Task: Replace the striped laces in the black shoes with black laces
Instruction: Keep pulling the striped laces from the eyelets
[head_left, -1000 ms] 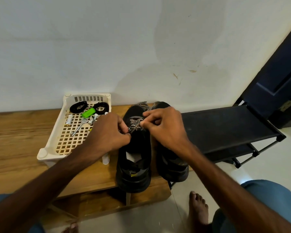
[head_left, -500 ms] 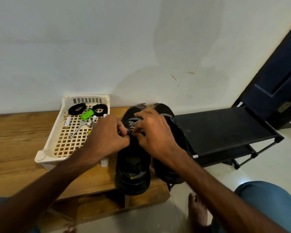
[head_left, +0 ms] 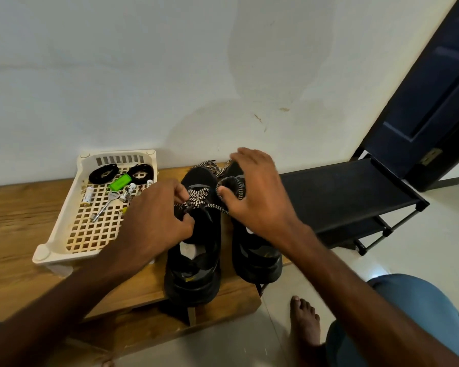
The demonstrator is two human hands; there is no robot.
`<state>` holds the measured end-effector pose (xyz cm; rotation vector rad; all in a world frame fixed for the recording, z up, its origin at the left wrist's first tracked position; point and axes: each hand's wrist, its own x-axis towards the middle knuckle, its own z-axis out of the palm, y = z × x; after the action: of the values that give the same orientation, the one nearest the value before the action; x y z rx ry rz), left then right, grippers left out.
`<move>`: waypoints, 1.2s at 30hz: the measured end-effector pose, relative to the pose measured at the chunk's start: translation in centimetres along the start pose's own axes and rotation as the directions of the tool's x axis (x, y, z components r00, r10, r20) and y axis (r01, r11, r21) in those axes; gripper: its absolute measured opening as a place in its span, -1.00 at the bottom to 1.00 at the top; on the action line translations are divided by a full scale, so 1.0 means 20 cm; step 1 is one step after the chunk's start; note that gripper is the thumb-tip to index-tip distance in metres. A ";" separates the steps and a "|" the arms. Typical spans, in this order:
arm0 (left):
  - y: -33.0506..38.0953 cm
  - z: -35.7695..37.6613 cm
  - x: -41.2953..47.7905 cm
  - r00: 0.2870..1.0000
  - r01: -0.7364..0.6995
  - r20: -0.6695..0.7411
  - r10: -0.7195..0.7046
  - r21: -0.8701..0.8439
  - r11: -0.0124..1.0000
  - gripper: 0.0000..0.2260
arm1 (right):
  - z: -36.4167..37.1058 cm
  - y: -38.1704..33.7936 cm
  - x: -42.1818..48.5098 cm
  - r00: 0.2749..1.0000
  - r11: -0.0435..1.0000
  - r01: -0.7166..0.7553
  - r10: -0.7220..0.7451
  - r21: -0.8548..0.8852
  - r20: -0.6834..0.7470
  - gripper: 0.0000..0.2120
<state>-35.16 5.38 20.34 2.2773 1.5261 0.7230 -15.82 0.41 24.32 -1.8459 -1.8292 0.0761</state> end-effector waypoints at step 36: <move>-0.07 0.01 0.15 0.893 0.446 0.316 -0.320 -0.529 0.722 -0.85 | 0.21 0.03 -0.03 0.911 0.830 -0.386 0.272 0.403 0.311 -0.54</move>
<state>-35.26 8.69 20.13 1.4553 1.3634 0.6912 -16.98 1.22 20.29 -1.8345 -1.4413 0.8246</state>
